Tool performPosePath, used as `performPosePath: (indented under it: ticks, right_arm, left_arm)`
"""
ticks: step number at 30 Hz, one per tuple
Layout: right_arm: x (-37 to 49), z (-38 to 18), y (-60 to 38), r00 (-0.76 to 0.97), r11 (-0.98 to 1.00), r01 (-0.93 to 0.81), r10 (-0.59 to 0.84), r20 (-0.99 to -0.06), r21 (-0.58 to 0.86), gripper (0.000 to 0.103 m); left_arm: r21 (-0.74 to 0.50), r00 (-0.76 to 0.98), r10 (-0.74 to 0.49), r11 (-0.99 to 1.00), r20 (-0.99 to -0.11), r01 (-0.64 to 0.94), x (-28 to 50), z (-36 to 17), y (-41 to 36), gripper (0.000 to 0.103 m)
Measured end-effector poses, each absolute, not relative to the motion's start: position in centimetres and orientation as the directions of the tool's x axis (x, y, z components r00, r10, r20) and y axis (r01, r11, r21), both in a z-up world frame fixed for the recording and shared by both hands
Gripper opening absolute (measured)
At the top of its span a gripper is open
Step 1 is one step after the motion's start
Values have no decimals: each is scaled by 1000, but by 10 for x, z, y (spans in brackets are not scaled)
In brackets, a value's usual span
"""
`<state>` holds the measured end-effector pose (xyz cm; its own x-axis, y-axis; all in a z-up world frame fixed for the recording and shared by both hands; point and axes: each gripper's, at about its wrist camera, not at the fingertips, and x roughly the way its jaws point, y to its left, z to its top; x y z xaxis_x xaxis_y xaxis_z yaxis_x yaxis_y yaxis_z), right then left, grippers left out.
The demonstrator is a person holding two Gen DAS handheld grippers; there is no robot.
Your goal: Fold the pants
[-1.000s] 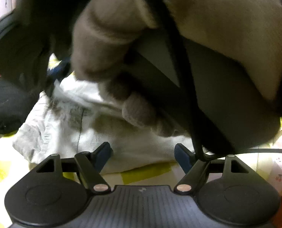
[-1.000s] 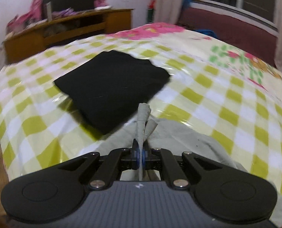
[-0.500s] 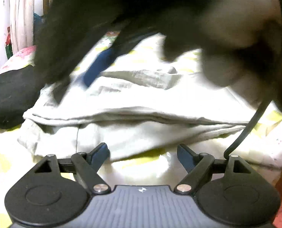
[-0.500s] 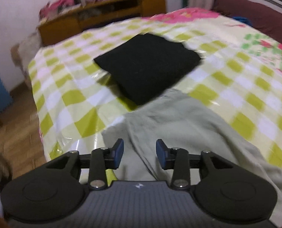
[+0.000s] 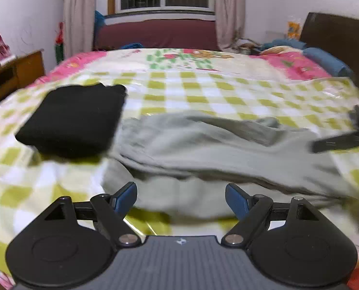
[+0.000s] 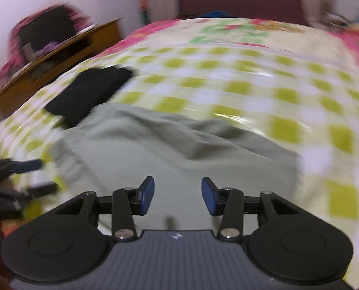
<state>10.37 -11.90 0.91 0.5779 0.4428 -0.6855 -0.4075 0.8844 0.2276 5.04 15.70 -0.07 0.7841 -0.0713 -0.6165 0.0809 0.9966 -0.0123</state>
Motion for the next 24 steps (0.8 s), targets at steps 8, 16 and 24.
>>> performPosePath:
  ticks: [8, 16, 24]
  right_arm:
    - [134, -14, -208, 644, 928, -154, 354, -678, 338, 46]
    - [164, -46, -218, 568, 845, -138, 495, -657, 517, 38]
    - [177, -44, -231, 537, 899, -129, 419, -732, 419, 4]
  left_arm:
    - [120, 806, -37, 984, -591, 133, 84, -1, 117, 93]
    - [128, 728, -6, 983, -685, 129, 92, -32, 113, 94]
    - [140, 701, -15, 977, -713, 163, 81, -22, 105, 95]
